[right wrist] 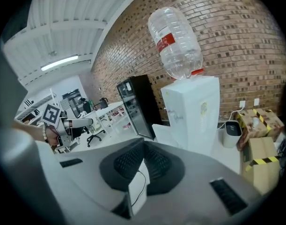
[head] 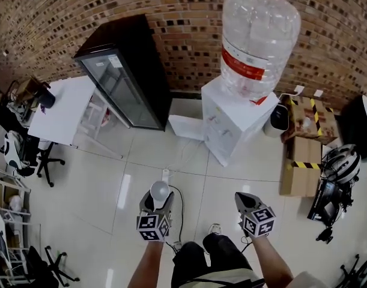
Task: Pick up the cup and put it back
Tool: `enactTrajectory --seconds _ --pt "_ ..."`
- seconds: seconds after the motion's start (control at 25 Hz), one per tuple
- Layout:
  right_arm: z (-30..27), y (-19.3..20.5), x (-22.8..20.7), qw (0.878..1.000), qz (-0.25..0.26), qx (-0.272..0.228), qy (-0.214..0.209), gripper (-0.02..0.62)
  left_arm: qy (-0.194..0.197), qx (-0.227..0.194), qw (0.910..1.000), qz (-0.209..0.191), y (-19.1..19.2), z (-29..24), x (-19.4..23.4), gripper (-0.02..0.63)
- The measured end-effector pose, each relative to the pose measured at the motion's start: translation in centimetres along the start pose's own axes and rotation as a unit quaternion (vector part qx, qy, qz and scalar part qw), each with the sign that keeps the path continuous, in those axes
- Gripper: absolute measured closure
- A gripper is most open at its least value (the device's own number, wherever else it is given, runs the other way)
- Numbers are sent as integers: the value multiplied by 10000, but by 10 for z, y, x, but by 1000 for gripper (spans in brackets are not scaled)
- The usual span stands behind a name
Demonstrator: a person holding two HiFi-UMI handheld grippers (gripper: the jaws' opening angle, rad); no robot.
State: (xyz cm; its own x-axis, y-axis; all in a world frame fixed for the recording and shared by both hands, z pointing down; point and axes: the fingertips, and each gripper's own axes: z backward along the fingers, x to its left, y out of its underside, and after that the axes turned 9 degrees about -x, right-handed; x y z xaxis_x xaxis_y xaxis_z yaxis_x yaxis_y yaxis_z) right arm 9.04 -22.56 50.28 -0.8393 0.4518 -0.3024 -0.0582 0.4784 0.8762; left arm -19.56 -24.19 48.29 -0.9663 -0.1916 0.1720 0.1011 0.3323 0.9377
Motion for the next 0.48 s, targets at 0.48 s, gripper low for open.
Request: enactTrajectory --seconds 0.48 --pt "85 3 93 9980 -25 -579 250 585 454 -128 9987 184 19 107 -45 275"
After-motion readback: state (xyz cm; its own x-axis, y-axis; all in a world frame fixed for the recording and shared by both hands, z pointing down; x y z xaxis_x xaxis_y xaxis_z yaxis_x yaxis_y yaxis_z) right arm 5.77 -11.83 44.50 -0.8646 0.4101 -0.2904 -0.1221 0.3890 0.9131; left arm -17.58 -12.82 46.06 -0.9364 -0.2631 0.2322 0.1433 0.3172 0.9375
